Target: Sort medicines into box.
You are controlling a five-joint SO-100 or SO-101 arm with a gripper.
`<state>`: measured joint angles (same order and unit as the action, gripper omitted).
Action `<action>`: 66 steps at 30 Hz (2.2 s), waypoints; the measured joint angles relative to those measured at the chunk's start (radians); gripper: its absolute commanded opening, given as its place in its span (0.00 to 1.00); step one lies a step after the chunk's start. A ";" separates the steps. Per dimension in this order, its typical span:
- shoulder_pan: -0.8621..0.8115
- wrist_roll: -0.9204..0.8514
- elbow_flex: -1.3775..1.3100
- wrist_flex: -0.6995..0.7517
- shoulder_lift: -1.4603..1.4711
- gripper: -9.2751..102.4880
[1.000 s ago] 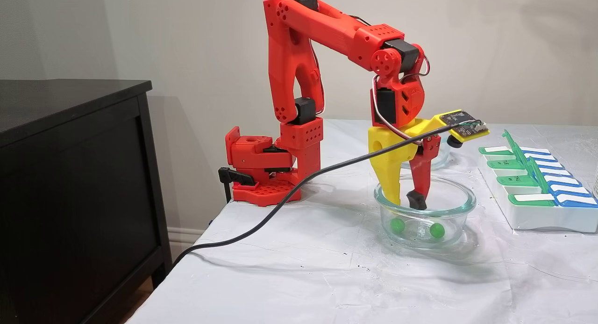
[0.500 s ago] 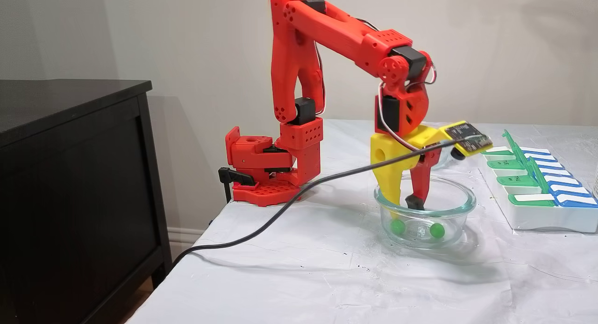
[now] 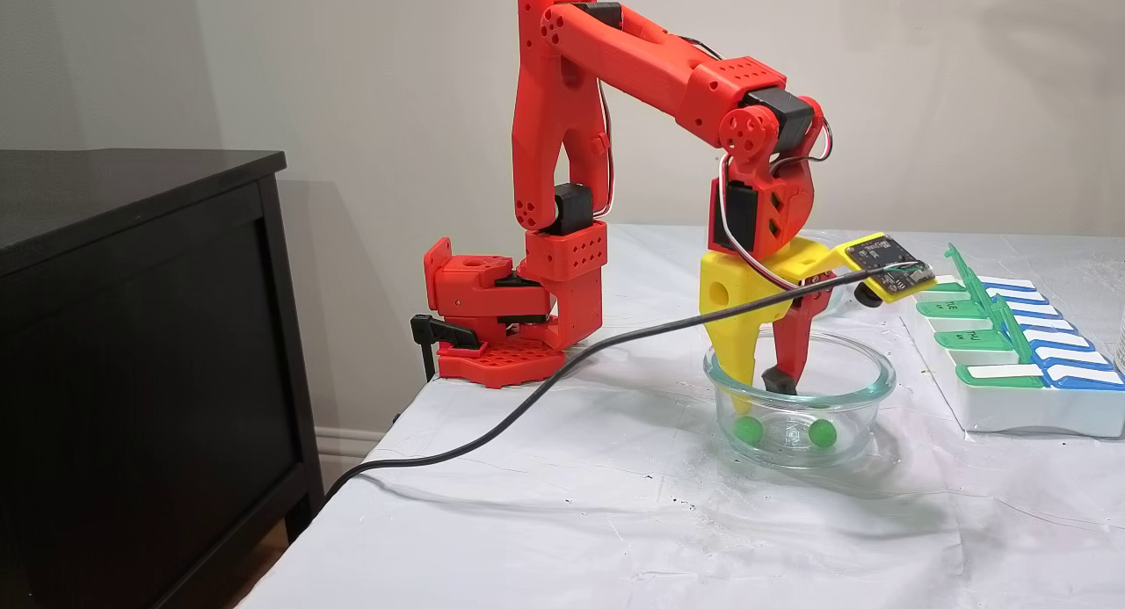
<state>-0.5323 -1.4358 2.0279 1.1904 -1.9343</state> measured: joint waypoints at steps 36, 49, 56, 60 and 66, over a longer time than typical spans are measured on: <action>-0.060 -0.201 -0.041 -0.020 -0.006 0.27; -0.064 -0.201 -0.041 -0.041 -0.006 0.31; -0.071 -0.201 -0.051 0.018 0.009 0.31; -0.071 -0.193 -0.080 0.038 0.037 0.30; -0.071 -0.183 -0.106 0.041 0.074 0.30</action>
<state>-0.6029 -1.6183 1.9221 1.2318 -1.8607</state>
